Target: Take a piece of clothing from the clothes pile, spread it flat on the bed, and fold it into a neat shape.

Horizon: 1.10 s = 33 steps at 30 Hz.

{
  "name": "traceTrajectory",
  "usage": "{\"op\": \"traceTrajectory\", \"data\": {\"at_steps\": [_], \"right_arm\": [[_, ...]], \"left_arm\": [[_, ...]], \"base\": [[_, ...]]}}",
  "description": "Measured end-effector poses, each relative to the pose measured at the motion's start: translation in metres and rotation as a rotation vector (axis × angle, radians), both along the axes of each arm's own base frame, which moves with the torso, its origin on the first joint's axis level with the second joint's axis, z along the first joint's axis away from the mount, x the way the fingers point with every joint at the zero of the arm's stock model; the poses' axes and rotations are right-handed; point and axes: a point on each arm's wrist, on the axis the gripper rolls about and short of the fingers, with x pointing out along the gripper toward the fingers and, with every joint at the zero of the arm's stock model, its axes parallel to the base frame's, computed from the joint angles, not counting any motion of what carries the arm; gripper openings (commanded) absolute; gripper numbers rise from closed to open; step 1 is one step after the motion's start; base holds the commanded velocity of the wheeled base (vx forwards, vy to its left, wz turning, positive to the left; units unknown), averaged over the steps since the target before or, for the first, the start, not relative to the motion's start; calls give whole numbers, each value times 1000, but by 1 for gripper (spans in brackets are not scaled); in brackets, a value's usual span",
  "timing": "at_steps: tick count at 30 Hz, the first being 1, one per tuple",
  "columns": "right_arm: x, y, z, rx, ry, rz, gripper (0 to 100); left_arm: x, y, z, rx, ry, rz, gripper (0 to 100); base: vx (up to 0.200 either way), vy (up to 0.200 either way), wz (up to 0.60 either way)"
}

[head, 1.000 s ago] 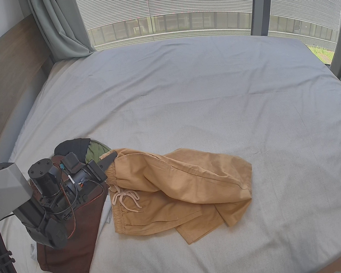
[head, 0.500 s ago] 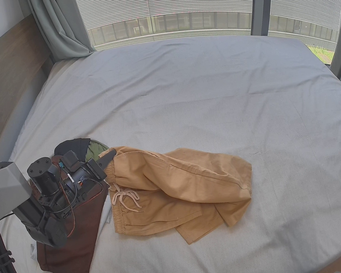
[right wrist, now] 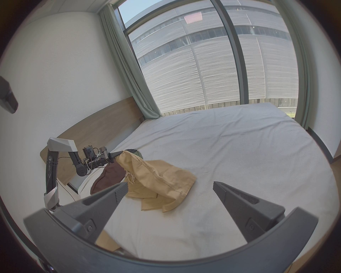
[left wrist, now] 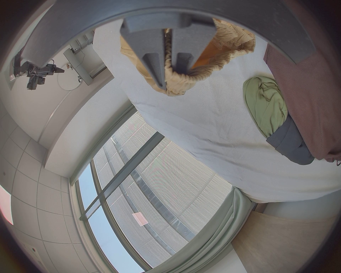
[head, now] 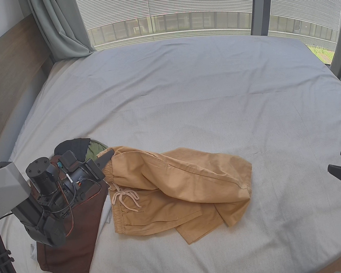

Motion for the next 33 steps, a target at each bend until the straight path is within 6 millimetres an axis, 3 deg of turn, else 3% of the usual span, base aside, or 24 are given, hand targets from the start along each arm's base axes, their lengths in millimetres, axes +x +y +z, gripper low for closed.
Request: {"op": "traceTrajectory", "data": {"at_steps": [13,23,33], "right_arm": [[44,20,-2,-13,51,120,100],[78,32,-26,57,190,148,100],[111,44,-42,149,212,147,100]], "left_arm": [[0,1,0,0,0,2,0],[1,5,0,0,2,12,0],[1,13,-2,2,9,34,0]], "base": [[0,0,0],[0,0,0],[0,0,0]]}}
